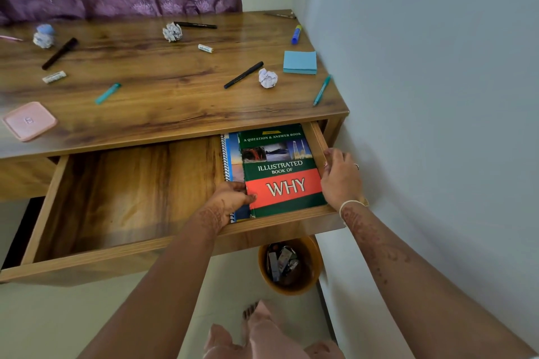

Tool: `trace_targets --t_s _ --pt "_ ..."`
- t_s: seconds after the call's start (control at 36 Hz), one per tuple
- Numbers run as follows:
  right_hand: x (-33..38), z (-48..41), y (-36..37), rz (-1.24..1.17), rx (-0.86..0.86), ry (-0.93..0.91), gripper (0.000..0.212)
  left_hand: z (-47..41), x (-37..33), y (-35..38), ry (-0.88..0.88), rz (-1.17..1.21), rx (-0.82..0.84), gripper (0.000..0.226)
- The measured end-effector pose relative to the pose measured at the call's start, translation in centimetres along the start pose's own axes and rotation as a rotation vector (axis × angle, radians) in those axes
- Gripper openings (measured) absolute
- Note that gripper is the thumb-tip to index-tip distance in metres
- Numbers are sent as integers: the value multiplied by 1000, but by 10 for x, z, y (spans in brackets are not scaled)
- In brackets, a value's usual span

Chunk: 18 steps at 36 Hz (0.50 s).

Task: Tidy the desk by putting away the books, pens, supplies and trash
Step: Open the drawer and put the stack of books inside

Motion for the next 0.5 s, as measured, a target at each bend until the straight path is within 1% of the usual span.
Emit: trace_targets --t_s 0.19,0.33,0.39,0.44,0.5 --pt "2 1 1 42 0 10 37 6 -2 1 0 -11 26 47" --pt "4 1 0 55 3 13 38 8 -3 7 -14 -116 74 55" --pt "4 1 0 52 6 13 38 9 -7 8 -10 -179 52 49" --pt "3 2 0 40 8 16 38 10 -10 5 4 -235 -6 40" --pt "2 2 1 24 8 16 38 12 -10 5 0 -237 -22 36"
Point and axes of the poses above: each hand's wrist, its own z-axis away from the middle knuckle, its own y-axis out of the palm, x = y × z, the point moved 8 cm from there along -z, towards the middle knuckle, and after that the axes turned 12 degrees about x, right-handed, at the moved point
